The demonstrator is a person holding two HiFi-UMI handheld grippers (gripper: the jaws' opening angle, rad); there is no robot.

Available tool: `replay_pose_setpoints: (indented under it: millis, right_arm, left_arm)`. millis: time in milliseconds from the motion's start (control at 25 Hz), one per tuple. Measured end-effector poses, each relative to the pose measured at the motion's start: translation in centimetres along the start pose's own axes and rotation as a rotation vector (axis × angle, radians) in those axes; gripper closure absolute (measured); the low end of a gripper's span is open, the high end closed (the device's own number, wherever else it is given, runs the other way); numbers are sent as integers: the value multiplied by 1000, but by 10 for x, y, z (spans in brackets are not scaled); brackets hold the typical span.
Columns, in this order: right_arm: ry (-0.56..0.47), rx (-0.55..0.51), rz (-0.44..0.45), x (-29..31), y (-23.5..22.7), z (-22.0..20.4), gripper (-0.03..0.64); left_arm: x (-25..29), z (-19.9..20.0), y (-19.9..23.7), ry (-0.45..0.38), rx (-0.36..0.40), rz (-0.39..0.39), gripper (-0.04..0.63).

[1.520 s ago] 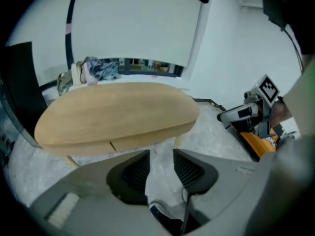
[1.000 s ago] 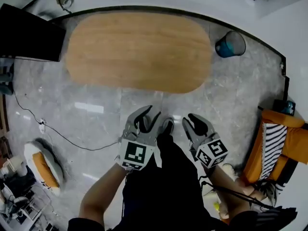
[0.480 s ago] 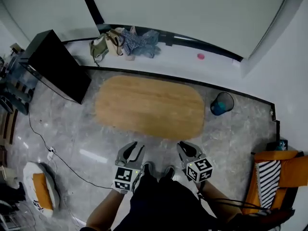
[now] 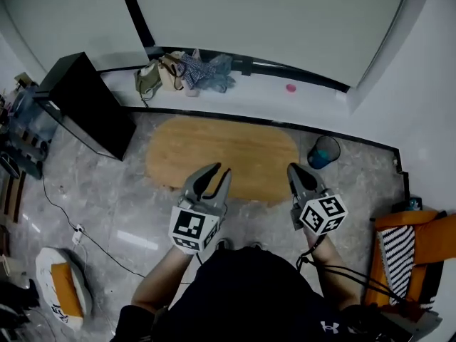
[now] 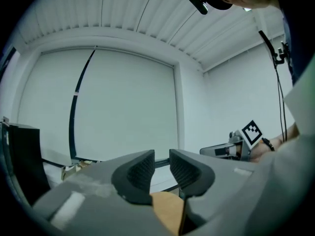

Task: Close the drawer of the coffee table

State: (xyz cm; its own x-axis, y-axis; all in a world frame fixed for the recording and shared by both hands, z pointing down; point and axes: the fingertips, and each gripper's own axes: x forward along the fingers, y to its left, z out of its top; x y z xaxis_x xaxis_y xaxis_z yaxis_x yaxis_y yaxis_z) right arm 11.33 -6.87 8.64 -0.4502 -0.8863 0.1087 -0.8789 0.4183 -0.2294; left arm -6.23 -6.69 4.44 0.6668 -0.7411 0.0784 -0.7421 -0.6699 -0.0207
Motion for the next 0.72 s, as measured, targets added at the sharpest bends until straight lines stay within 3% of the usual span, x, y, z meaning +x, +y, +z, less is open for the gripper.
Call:
replay_pose_setpoints:
  millis: [200,360,520,720]
  right_arm:
    - [-28,-10,6,-4,22,12,615]
    - [-47,-83,-31,-10,32,17,615]
    - [-136,-107,-75,-11,38,36,614]
    - [-121,-92,-124,-11,42,23,615]
  left_arm:
    - [-4,5,12,-11,8,-54,594]
    - [-10,1,27,-8,-24,-35,594]
    - [-14,-5,55,-21,-62,9,594]
    - [-22,-46,73,48,-139,19,594]
